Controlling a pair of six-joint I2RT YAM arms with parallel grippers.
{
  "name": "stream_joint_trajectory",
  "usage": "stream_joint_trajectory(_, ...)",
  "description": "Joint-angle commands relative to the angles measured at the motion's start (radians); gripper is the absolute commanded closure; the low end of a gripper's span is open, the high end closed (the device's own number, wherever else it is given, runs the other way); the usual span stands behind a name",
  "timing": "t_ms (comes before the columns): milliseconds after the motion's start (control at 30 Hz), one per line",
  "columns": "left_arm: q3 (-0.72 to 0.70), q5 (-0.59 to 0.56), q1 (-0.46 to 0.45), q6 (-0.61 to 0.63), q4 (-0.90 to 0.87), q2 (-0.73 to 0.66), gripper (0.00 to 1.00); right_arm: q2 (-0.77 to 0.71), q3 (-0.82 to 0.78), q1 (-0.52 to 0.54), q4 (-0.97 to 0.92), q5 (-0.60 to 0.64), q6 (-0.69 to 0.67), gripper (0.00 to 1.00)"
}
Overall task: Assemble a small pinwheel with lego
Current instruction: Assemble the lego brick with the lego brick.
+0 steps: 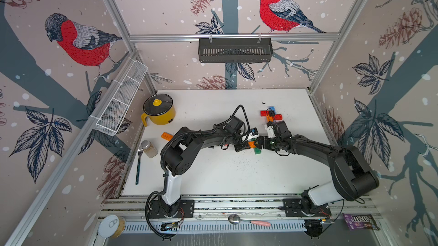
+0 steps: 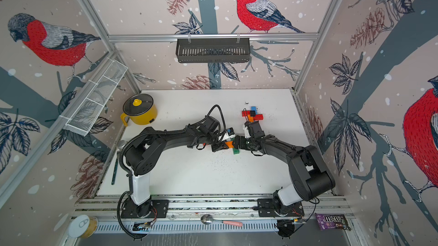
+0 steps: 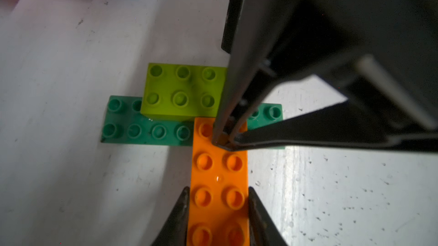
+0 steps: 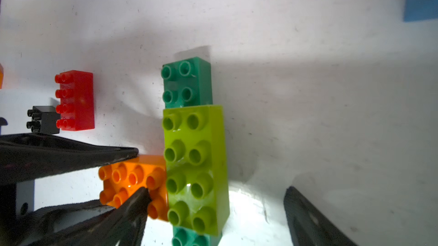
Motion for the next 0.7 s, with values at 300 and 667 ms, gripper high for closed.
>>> stream_joint_trajectory(300, -0.063, -0.029, 0.011, -0.075, 0.087, -0.118, 0.02, -0.047, 0.041, -0.015, -0.067, -0.050, 0.008, 0.08)
stream_joint_trajectory(667, -0.370, -0.246, 0.011, -0.551, 0.394, -0.514, 0.02, -0.057, 0.013, -0.038, -0.010, -0.144, 0.007, 0.00)
